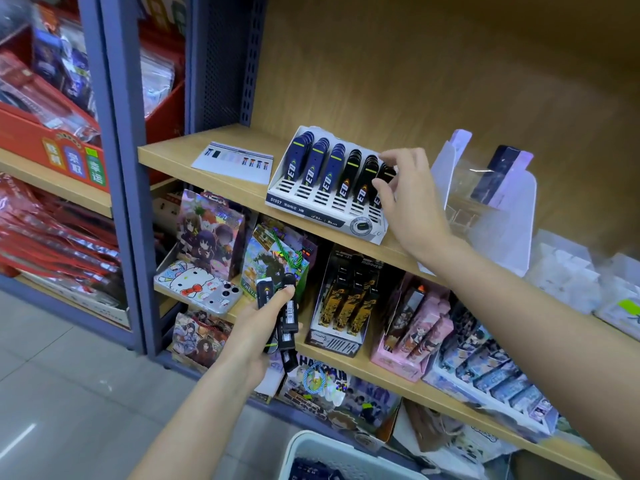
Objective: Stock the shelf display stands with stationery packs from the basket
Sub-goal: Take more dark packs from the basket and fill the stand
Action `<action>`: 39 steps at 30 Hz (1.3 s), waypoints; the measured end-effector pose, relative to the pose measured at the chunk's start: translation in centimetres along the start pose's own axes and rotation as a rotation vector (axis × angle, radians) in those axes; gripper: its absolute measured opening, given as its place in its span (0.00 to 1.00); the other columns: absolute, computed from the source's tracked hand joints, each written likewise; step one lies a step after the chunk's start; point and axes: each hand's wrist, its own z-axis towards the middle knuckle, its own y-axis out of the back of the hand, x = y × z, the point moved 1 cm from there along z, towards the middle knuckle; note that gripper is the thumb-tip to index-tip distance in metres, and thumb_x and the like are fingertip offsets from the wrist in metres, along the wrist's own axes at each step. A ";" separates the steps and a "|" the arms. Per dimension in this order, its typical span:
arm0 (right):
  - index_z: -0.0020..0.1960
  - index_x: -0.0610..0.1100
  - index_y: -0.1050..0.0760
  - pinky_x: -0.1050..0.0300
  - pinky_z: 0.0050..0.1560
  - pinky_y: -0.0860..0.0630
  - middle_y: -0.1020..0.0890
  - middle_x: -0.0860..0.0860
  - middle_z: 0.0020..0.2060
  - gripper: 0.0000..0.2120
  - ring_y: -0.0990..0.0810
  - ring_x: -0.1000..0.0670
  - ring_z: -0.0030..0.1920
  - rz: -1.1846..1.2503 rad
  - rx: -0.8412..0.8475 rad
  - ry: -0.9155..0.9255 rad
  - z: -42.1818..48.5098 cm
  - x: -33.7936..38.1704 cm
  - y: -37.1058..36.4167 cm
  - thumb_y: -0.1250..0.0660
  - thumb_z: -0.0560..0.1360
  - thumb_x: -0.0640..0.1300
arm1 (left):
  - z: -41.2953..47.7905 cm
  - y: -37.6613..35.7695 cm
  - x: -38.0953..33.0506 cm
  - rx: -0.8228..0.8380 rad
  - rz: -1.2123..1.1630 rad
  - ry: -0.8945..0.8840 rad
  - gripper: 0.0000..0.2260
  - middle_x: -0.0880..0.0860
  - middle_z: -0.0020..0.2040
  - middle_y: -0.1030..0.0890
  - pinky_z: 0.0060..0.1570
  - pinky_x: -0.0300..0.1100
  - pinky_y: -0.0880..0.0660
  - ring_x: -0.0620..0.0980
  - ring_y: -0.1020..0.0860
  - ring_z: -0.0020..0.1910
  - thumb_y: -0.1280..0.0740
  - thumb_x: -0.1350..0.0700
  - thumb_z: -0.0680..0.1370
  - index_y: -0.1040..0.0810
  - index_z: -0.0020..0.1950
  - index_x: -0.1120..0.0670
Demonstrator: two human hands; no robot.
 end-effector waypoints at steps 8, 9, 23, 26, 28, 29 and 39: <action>0.47 0.48 0.28 0.57 0.44 0.22 0.23 0.54 0.38 0.05 0.22 0.54 0.36 0.412 0.595 -0.440 -10.7 3.0 -3.7 0.38 0.79 0.48 | -0.2 -0.5 0.4 -0.020 0.049 -0.025 0.10 0.54 0.39 0.18 0.42 0.45 0.27 0.53 0.21 0.37 0.28 0.49 0.74 0.21 0.48 0.55; 0.46 0.48 0.28 0.56 0.43 0.22 0.23 0.53 0.37 0.07 0.22 0.54 0.34 0.469 0.658 -0.527 -11.7 3.3 -4.4 0.38 0.79 0.50 | -0.2 -0.6 0.5 -0.024 0.065 -0.035 0.13 0.55 0.41 0.18 0.43 0.45 0.25 0.53 0.21 0.39 0.27 0.47 0.72 0.20 0.48 0.56; 0.55 0.41 0.23 0.66 0.31 0.35 0.27 0.55 0.30 0.13 0.35 0.57 0.32 1.026 0.552 -0.987 -11.8 2.2 -5.5 0.43 0.82 0.45 | -1.6 -1.4 0.9 0.178 0.100 0.081 0.13 0.51 0.29 0.23 0.25 0.35 0.28 0.45 0.29 0.24 0.32 0.48 0.75 0.21 0.48 0.59; 0.54 0.39 0.23 0.68 0.31 0.35 0.25 0.58 0.25 0.14 0.34 0.57 0.30 1.122 0.557 -0.957 -11.9 1.9 -5.1 0.46 0.83 0.44 | -2.1 -1.7 0.7 0.282 0.127 0.122 0.16 0.50 0.27 0.25 0.22 0.33 0.31 0.44 0.31 0.22 0.33 0.49 0.75 0.21 0.54 0.61; 0.53 0.41 0.24 0.68 0.30 0.33 0.22 0.54 0.34 0.13 0.32 0.58 0.29 1.165 0.549 -0.917 -12.0 2.0 -4.9 0.45 0.82 0.45 | -2.1 -1.8 0.6 0.285 0.155 0.096 0.13 0.48 0.24 0.26 0.21 0.32 0.33 0.43 0.32 0.21 0.33 0.51 0.76 0.21 0.51 0.60; 0.53 0.42 0.24 0.68 0.30 0.32 0.22 0.52 0.39 0.12 0.31 0.59 0.30 1.172 0.540 -0.899 -12.0 1.9 -4.8 0.44 0.82 0.45 | -2.0 -1.8 0.6 0.262 0.176 0.066 0.11 0.48 0.24 0.26 0.21 0.33 0.32 0.44 0.32 0.21 0.32 0.52 0.76 0.22 0.49 0.60; 0.55 0.45 0.24 0.65 0.43 0.21 0.20 0.49 0.37 0.08 0.22 0.57 0.34 0.669 0.390 -0.599 -11.2 1.6 -3.3 0.41 0.80 0.41 | -1.2 -0.9 0.9 0.037 0.107 -0.008 0.07 0.53 0.30 0.24 0.30 0.40 0.28 0.47 0.29 0.24 0.31 0.54 0.77 0.23 0.45 0.58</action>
